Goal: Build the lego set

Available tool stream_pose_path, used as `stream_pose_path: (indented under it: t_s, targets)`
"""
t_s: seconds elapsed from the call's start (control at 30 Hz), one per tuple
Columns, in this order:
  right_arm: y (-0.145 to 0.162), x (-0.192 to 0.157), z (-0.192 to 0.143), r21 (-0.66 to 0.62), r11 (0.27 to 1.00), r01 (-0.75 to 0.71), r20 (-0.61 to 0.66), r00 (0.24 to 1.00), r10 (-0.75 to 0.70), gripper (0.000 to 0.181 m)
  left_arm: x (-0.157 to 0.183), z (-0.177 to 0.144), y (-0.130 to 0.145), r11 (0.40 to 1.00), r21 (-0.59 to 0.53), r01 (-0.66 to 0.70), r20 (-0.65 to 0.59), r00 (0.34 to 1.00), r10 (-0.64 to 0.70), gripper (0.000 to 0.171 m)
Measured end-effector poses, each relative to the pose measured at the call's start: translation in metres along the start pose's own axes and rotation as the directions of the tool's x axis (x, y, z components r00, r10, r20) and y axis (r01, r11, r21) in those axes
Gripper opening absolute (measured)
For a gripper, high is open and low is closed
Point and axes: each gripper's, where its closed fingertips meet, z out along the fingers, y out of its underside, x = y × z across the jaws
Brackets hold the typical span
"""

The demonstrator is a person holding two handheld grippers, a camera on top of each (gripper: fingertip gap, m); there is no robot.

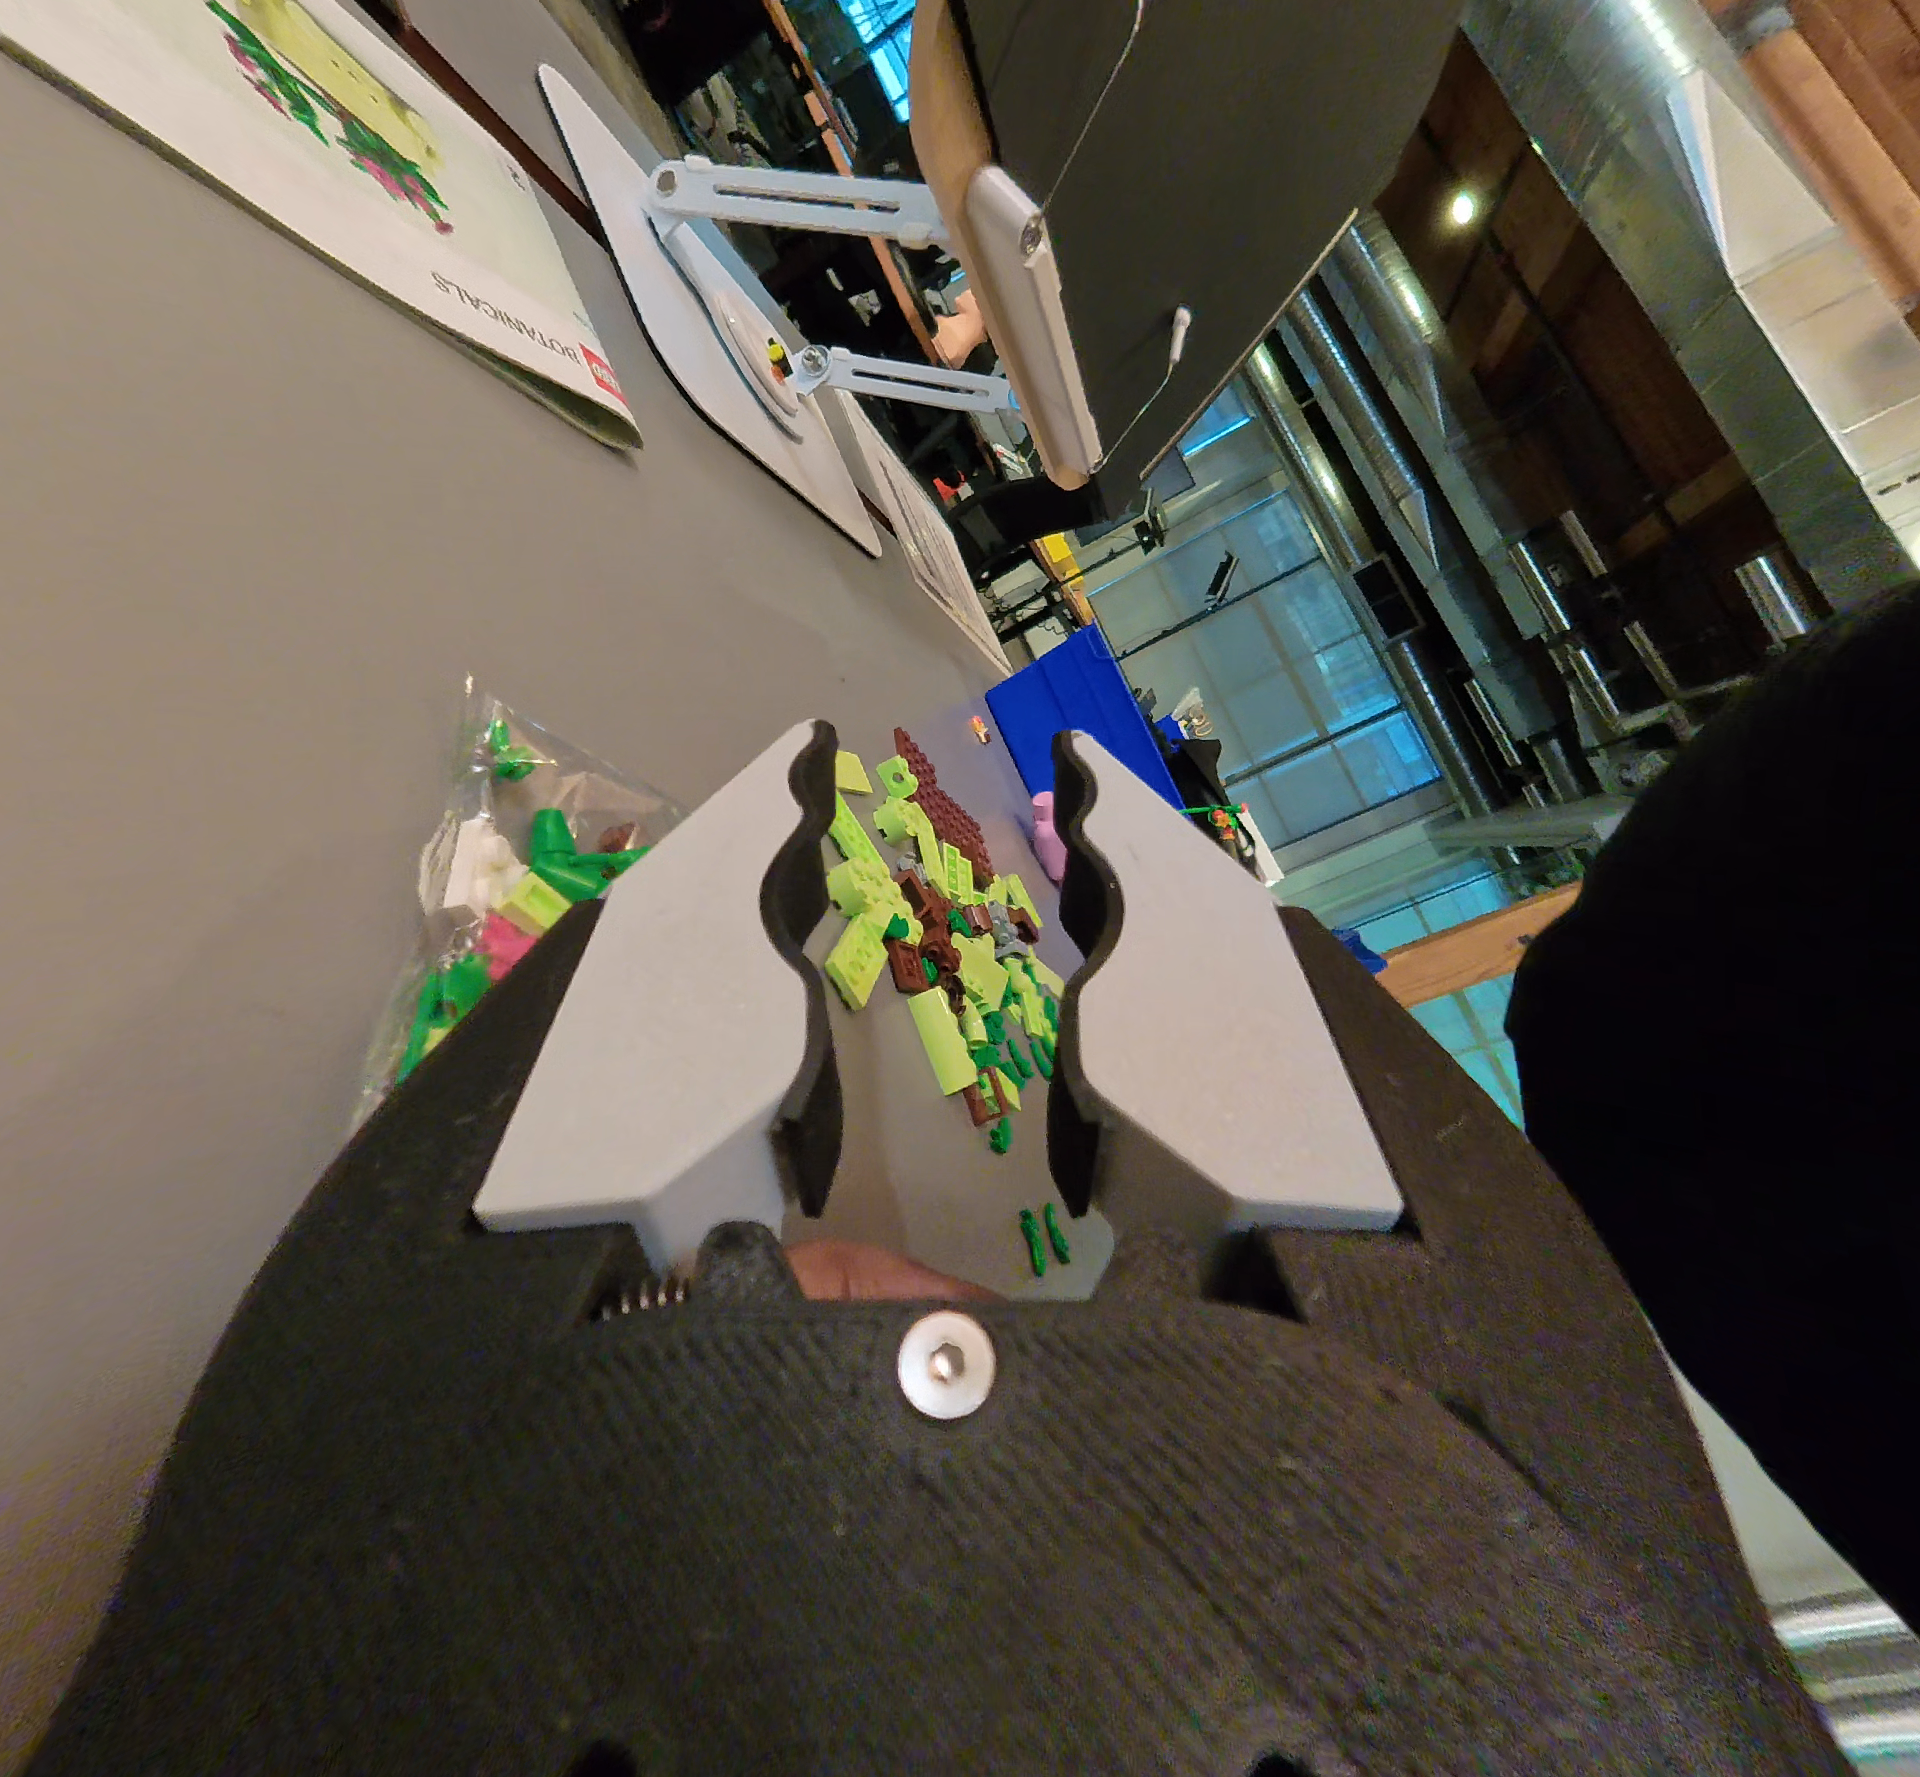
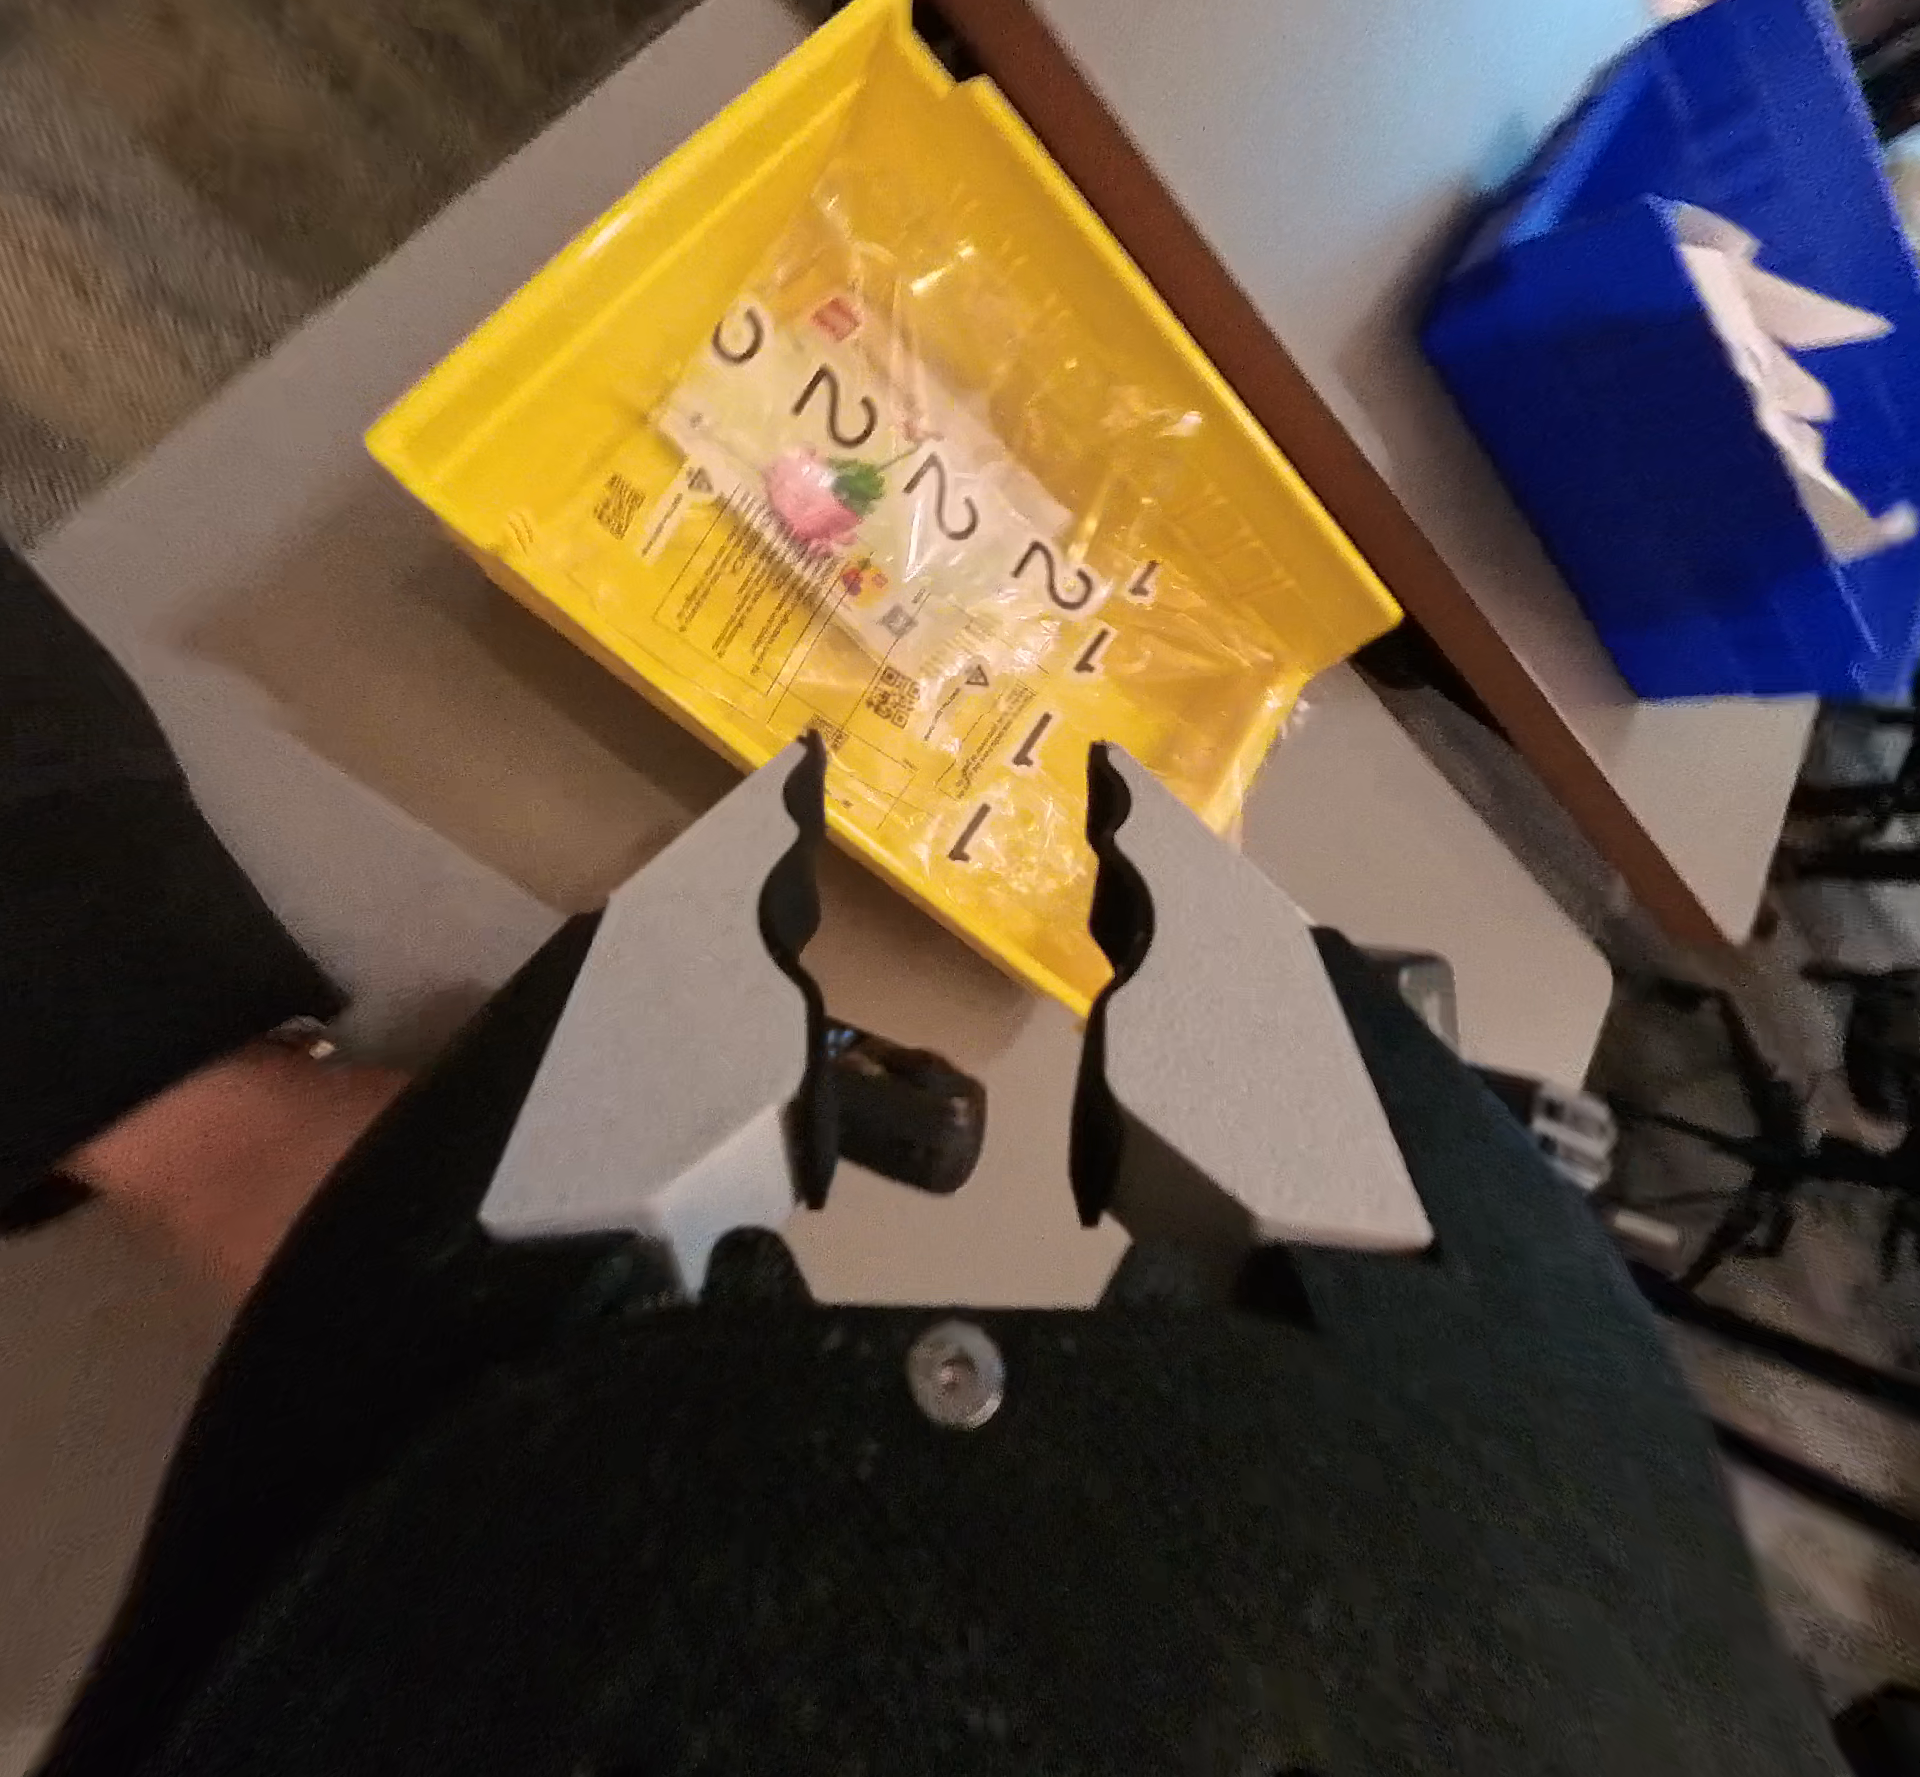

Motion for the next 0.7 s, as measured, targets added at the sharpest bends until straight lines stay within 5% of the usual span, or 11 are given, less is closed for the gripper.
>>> stream_pose_path:
  t_s: [0.13,0.27,0.53,0.7]
  targets:
    - [0.016,0.013,-0.064,0.103,0.974,-0.203,-0.161,0.963,0.217,0.045,-0.001,-0.001,-0.001,1.0,0.002,-0.023,0.016,1.0,0.023,0.039]
    - [0.068,0.006,-0.138,0.178,0.914,-0.364,-0.354,0.843,0.405,0.04,0.001,0.004,0.008,0.995,-0.048,-0.092,0.041,0.995,0.094,0.04]
    - [0.176,-0.115,-0.197,0.343,0.706,-0.62,-0.442,0.556,0.704,0.037,0.017,0.005,0.009,0.916,-0.069,-0.396,0.098,0.911,0.401,0.04]
    - [0.213,-0.17,-0.207,0.497,0.628,-0.6,-0.458,0.433,0.776,0.038,0.017,0.001,0.008,0.787,-0.141,-0.6,0.236,0.752,0.616,0.04]
